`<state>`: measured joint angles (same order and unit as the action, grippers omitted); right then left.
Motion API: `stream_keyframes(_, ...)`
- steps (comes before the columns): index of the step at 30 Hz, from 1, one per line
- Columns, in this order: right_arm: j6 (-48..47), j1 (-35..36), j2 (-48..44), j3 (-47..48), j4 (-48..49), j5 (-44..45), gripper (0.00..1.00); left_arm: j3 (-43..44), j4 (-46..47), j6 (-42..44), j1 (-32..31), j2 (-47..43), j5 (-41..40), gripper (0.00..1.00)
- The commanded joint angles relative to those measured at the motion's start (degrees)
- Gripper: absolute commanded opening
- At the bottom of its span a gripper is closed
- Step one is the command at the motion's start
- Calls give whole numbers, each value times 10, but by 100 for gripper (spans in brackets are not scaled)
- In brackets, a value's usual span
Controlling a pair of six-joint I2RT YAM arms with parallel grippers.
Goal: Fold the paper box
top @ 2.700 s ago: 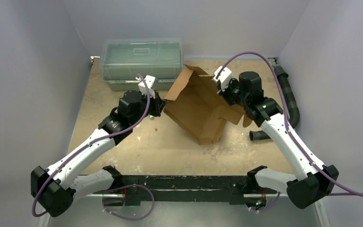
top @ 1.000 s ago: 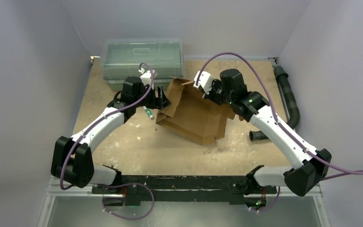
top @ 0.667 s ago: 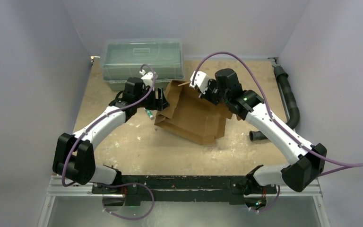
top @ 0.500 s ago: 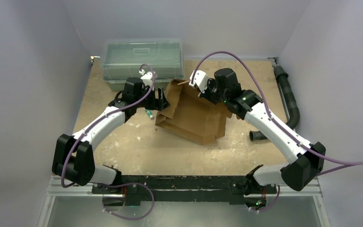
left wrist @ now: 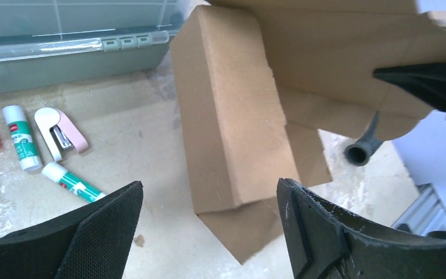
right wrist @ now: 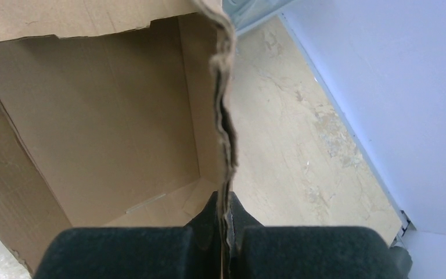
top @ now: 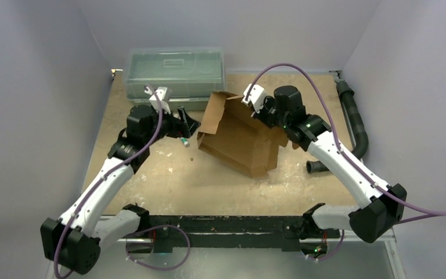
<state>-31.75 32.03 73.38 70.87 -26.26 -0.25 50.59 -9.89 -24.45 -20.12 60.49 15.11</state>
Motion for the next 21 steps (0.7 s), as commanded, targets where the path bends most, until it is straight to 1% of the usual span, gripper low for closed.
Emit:
stream_keyframes(1,22,-17,-24,-7,26,-30,0,-37,29,-60,4,-78,-7,85)
stream_keyframes(4,34,-45,-33,-11,29,-52,0,-94,63,-113,4,-136,10,84)
stream_keyframes(7,50,-76,-48,-25,44,-73,0,-175,151,-199,4,-188,31,82)
stream_keyframes(9,58,-88,-62,-36,53,-80,0,-219,195,-247,4,-194,39,80)
stream_keyframes(11,71,-97,-76,-48,63,-85,0,-242,227,-280,3,-173,55,77)
stream_keyframes(13,87,-108,-87,-60,73,-91,0,-241,237,-291,-6,-144,60,77)
stream_keyframes(15,108,-119,-96,-72,85,-98,0,-230,250,-285,-36,-115,47,77)
stream_keyframes(18,134,-141,-107,-85,95,-116,0,-198,236,-246,-109,-75,-32,77)
stream_keyframes(19,138,-146,-112,-90,99,-116,0,-185,223,-237,-126,-59,-55,77)
stream_keyframes(21,148,-152,-122,-101,109,-117,0,-171,222,-230,-143,-30,-79,72)
